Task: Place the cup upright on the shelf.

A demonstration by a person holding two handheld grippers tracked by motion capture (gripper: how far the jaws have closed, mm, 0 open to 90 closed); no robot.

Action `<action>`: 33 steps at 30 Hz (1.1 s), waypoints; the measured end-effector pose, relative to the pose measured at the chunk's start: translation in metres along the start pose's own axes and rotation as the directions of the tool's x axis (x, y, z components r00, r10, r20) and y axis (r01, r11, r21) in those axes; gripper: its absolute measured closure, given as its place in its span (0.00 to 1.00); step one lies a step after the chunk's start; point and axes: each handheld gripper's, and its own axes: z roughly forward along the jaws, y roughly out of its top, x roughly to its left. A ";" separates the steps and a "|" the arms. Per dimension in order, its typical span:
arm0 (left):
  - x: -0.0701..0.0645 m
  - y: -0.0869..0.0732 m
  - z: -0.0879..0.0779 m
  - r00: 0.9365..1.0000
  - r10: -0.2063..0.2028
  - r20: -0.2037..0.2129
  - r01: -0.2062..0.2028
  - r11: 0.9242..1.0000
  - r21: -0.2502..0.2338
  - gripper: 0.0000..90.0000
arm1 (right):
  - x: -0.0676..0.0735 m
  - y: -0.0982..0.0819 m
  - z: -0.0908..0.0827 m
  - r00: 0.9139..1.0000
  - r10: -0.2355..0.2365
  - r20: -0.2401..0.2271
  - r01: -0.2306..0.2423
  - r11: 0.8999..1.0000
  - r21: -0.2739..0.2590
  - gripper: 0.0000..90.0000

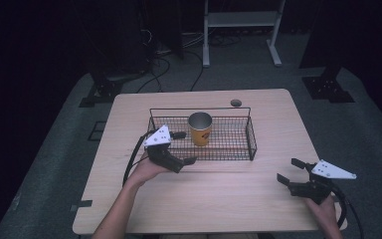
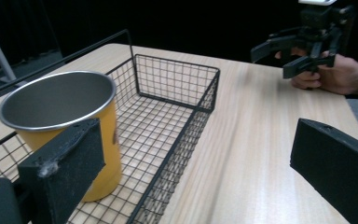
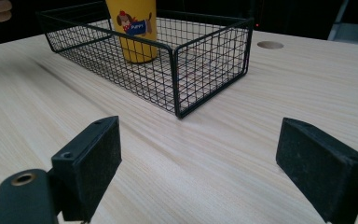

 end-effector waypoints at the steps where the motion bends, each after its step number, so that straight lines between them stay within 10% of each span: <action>1: -0.002 0.000 0.000 1.000 0.007 0.000 -0.007 1.000 0.002 0.02 | 0.000 0.000 0.000 1.000 -0.001 0.000 0.001 1.000 0.000 0.14; 33: -0.030 -0.024 -0.014 1.000 0.006 -0.011 -0.006 1.000 0.002 0.02 | 0.000 0.000 0.000 1.000 0.001 0.000 -0.001 1.000 0.002 0.14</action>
